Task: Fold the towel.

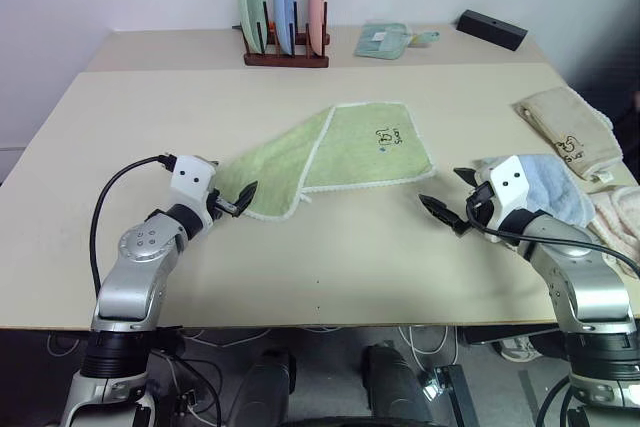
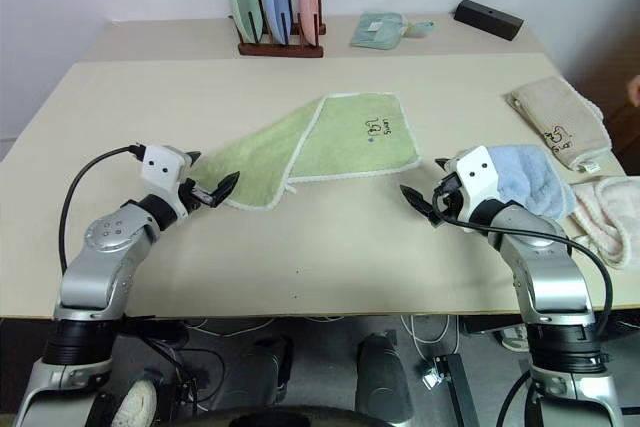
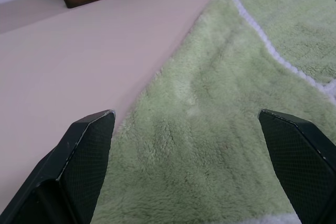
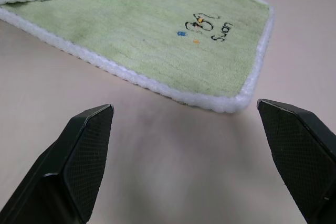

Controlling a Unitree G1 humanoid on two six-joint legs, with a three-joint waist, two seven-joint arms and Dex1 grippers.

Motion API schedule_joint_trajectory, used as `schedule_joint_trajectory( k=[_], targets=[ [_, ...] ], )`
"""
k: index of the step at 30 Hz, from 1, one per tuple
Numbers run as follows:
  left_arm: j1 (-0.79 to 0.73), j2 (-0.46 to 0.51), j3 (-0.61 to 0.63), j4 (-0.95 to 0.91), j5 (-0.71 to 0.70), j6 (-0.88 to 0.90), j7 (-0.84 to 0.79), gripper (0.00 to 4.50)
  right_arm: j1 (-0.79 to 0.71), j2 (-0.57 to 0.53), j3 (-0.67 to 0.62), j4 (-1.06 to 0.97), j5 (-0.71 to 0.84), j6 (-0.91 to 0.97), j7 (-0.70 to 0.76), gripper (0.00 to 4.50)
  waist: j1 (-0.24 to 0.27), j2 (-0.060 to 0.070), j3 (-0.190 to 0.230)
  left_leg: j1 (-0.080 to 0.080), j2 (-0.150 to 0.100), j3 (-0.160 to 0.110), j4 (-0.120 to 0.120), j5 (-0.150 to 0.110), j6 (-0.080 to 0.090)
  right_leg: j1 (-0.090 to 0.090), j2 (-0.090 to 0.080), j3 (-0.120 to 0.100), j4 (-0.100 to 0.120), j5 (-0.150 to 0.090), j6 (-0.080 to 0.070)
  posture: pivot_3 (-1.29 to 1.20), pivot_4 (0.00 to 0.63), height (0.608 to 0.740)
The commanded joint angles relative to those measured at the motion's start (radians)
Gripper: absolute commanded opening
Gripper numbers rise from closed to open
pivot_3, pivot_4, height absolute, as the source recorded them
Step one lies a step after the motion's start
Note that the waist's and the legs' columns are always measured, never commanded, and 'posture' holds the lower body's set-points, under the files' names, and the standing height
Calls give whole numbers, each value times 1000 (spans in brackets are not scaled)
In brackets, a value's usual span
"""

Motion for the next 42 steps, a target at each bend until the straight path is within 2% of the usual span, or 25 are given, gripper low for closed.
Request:
schedule_joint_trajectory(
  k=[1,10,15,21,25,30,42],
  targets=[
    [2,5,7,-40,3,-7,2,4461,-11,-13,-7,-4,-6,-28,4,4500,-1,0,0,0,0,0,0,0,0,0,0,0,0,0,0,0,150,740],
    [6,21,11,-36,4,-17,-15,4461,-10,23,18,-11,-19,-42,-17,4500,-1,0,0,0,0,0,0,0,0,0,0,0,0,0,0,0,150,740],
    [17,40,9,-37,7,-36,-41,4461,-17,75,78,-46,-17,-29,-28,4500,-2,0,0,0,0,0,0,0,0,0,0,0,0,0,0,0,150,740],
    [32,100,-147,-134,-6,-21,-222,4461,-8,112,126,-130,19,46,-24,4500,3,0,0,0,0,0,0,0,0,0,0,0,0,0,0,0,150,740],
    [-12,110,-277,-147,79,-33,-247,4461,16,132,123,-127,-14,27,-77,4500,4,0,0,0,0,0,0,0,0,0,0,0,0,0,0,0,150,740],
    [-70,102,-346,-123,190,41,-191,4461,32,145,132,-140,-15,22,-94,4500,-6,0,0,0,0,0,0,0,0,0,0,0,0,0,0,0,150,740],
    [-99,83,-324,-94,202,264,-150,4461,19,170,145,-139,-34,4,-128,4500,-3,0,0,1,0,0,0,0,0,0,0,0,0,0,0,0,150,740]
  ],
)
